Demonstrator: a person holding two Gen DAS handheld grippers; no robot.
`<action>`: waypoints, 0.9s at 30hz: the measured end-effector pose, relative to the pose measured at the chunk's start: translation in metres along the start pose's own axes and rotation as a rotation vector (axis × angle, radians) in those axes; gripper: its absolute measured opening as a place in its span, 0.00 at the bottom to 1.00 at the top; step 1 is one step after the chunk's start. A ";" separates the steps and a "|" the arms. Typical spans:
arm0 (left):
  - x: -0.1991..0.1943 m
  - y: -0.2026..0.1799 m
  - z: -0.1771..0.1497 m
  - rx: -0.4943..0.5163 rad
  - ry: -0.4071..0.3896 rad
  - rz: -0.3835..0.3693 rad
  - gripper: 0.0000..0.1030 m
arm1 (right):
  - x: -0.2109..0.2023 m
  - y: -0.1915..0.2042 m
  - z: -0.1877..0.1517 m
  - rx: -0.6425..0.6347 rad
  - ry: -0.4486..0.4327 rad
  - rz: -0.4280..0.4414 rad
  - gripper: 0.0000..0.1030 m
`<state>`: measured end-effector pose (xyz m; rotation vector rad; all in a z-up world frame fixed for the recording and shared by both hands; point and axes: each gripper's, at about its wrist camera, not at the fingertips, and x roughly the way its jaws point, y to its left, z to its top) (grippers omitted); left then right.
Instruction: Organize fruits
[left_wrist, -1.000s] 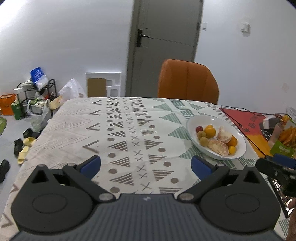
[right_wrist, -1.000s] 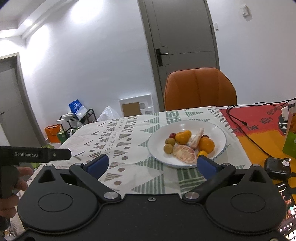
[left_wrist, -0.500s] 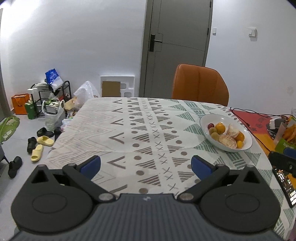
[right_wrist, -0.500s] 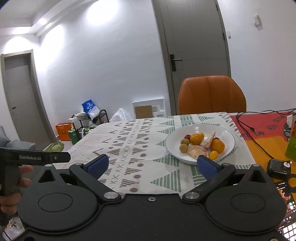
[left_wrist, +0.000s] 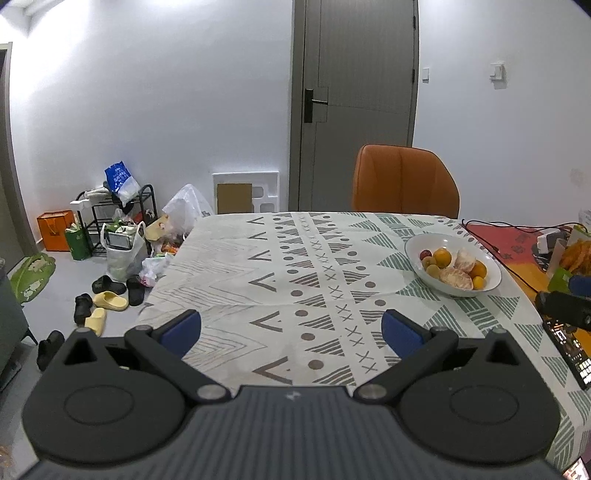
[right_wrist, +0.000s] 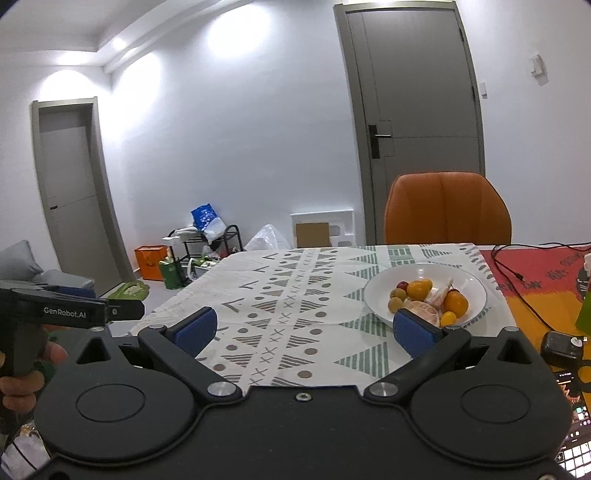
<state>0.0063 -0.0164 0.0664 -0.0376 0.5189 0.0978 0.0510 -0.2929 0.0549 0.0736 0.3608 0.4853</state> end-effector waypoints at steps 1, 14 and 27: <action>-0.003 0.000 0.000 0.001 -0.006 0.001 1.00 | -0.002 0.001 0.000 0.001 -0.002 0.004 1.00; -0.021 0.002 -0.001 0.015 -0.040 0.005 1.00 | -0.011 0.005 0.005 -0.002 -0.011 0.009 1.00; -0.027 0.002 -0.004 0.017 -0.042 0.001 1.00 | -0.014 0.004 0.002 0.002 -0.020 0.015 1.00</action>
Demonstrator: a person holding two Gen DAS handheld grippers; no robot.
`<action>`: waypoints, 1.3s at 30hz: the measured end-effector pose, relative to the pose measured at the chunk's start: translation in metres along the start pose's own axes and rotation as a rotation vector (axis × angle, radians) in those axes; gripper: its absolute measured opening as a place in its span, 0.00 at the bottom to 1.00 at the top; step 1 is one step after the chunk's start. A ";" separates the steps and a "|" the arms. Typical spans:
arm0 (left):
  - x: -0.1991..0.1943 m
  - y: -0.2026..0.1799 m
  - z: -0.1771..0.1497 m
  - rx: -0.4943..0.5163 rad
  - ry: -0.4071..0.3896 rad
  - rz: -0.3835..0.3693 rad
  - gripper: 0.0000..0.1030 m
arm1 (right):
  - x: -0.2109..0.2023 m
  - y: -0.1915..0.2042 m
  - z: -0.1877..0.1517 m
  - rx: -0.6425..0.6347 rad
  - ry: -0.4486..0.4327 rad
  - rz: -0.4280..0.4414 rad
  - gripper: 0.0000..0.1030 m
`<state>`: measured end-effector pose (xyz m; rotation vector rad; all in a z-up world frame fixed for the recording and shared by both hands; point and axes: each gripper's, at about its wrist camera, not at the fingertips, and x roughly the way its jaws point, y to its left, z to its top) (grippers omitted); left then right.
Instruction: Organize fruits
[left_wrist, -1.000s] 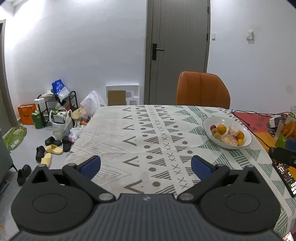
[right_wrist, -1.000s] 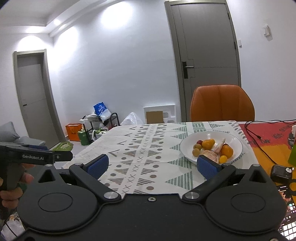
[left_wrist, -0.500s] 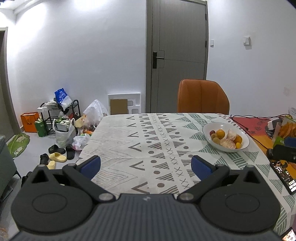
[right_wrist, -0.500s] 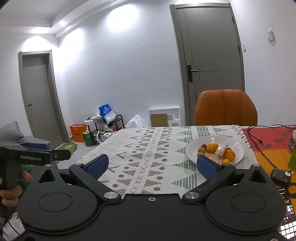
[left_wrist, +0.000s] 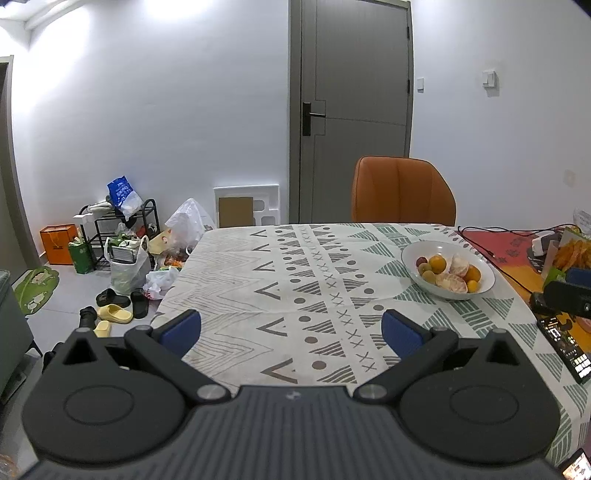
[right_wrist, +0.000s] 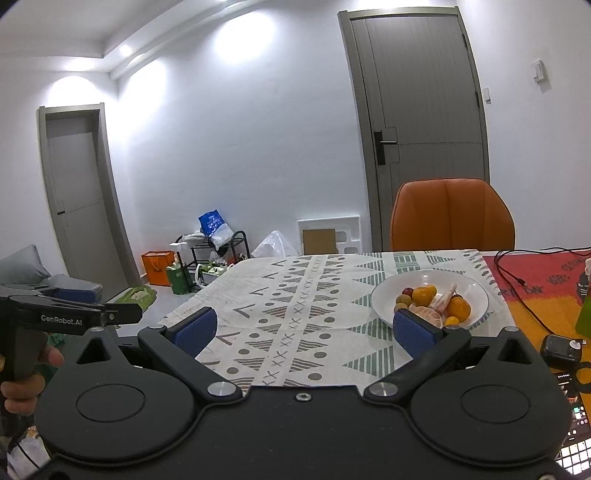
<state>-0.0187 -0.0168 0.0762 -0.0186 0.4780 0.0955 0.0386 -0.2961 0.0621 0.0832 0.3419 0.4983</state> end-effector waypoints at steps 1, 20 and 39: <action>0.000 0.000 0.000 -0.002 -0.002 0.001 1.00 | 0.000 0.000 0.000 0.000 -0.001 0.003 1.00; 0.000 0.002 0.000 -0.002 0.001 -0.004 1.00 | 0.001 0.002 0.000 -0.007 0.003 0.007 1.00; -0.001 0.001 0.000 0.010 0.010 -0.009 1.00 | 0.002 0.004 0.000 -0.012 0.003 0.009 1.00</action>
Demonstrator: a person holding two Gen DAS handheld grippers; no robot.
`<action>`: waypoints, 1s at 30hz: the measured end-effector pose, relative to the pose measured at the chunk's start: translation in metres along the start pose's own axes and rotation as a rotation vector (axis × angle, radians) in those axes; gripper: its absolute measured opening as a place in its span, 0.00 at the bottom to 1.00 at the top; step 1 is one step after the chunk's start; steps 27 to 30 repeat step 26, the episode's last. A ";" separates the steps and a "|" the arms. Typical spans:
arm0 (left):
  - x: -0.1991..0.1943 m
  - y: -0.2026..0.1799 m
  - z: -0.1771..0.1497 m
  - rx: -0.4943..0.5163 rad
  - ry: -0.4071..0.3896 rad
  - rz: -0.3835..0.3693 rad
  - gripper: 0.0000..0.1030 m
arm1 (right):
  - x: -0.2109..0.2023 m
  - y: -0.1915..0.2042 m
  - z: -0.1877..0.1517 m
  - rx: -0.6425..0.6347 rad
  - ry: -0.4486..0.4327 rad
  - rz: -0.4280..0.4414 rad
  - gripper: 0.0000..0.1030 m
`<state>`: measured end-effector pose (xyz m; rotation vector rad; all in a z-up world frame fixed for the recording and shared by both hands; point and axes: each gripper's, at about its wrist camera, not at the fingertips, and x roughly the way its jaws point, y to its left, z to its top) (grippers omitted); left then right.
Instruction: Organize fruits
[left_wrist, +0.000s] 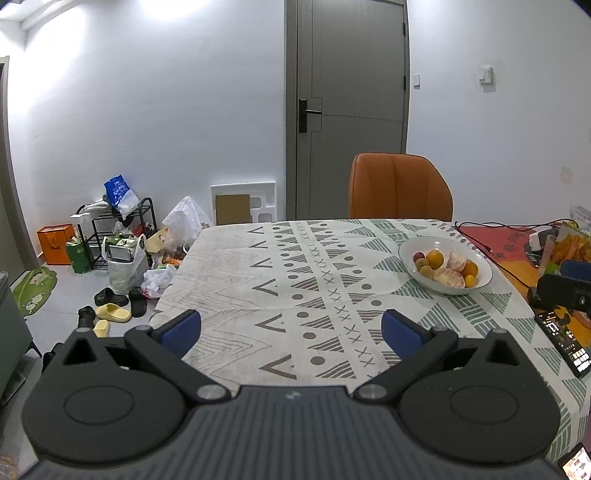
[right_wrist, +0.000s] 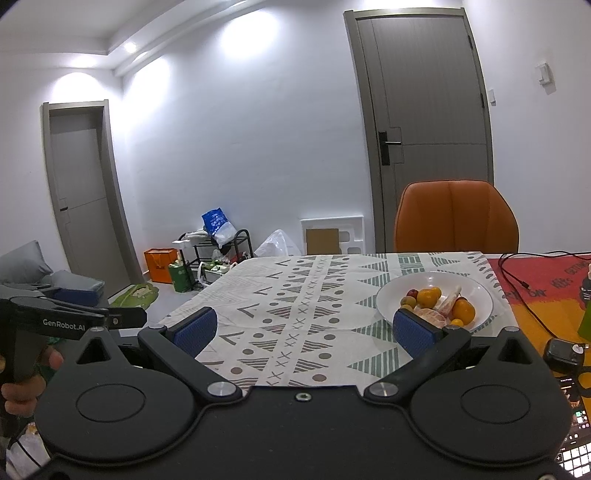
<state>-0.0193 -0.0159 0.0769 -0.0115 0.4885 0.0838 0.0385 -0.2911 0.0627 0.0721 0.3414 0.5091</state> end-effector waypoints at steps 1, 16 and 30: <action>0.000 0.000 0.000 0.000 0.000 -0.001 1.00 | 0.000 0.000 0.000 -0.001 0.001 0.001 1.00; -0.005 -0.005 0.001 0.006 -0.025 -0.012 1.00 | -0.001 -0.002 0.002 0.002 0.000 0.003 1.00; -0.008 -0.003 0.002 0.001 -0.039 -0.012 1.00 | -0.001 -0.001 0.003 0.002 0.001 0.001 1.00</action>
